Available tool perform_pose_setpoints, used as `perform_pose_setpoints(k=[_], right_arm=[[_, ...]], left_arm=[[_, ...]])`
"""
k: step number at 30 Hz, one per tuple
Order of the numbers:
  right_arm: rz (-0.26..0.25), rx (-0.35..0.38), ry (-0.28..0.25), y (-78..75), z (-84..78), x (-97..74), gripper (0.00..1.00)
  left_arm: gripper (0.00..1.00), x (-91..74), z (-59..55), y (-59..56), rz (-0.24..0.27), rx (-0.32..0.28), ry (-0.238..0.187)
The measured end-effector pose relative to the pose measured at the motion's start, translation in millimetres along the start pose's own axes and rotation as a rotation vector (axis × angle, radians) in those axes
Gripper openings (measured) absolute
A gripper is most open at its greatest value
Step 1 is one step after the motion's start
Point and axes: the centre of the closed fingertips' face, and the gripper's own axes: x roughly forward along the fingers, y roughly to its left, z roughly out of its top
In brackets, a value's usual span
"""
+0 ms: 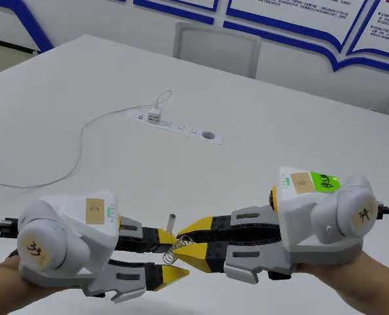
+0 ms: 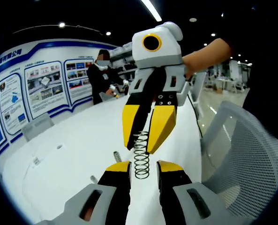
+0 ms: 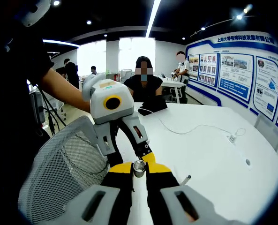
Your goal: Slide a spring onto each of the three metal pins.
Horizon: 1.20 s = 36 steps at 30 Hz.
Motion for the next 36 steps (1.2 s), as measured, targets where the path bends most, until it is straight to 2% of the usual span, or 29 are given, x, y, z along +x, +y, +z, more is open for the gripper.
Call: perform_pose_setpoints(k=[7, 10, 15, 18, 20, 26, 31, 36], right_arm=[[-0.007, -0.001, 0.002, -8.6, 3.2, 3.1, 0.1], [-0.02, 0.001, 0.002, -17.0, 4.6, 2.5, 0.1], [-0.04, 0.0, 0.016, -28.3, 3.1, 1.5, 0.1], [-0.06, 0.005, 0.023, -36.5, 0.4, 1.4, 0.1], [-0.068, 0.006, 0.029, -40.5, -1.4, 1.6, 0.1], [-0.093, 0.018, 0.047, -53.1, -5.4, 2.7, 0.1], [-0.117, 0.028, 0.074, -64.6, -12.1, 5.5, 0.1], [-0.141, 0.038, 0.093, -77.3, -16.9, 9.5, 0.1]], left_arm=[[0.28, -8.0, -13.0, 12.8, 0.062, -0.048, 0.002], [0.35, -13.7, -17.6, 16.2, 0.079, -0.105, -0.015], [0.43, -23.4, -31.3, 24.9, 0.122, -0.128, 0.007], [0.51, -30.9, -40.5, 33.8, 0.172, -0.157, 0.017], [0.54, -35.0, -44.3, 38.1, 0.193, -0.172, 0.011], [0.57, -45.3, -54.3, 46.6, 0.234, -0.208, 0.016], [0.58, -50.9, -56.5, 51.2, 0.254, -0.227, 0.008], [0.66, -51.5, -62.3, 55.6, 0.286, -0.251, 0.007]])
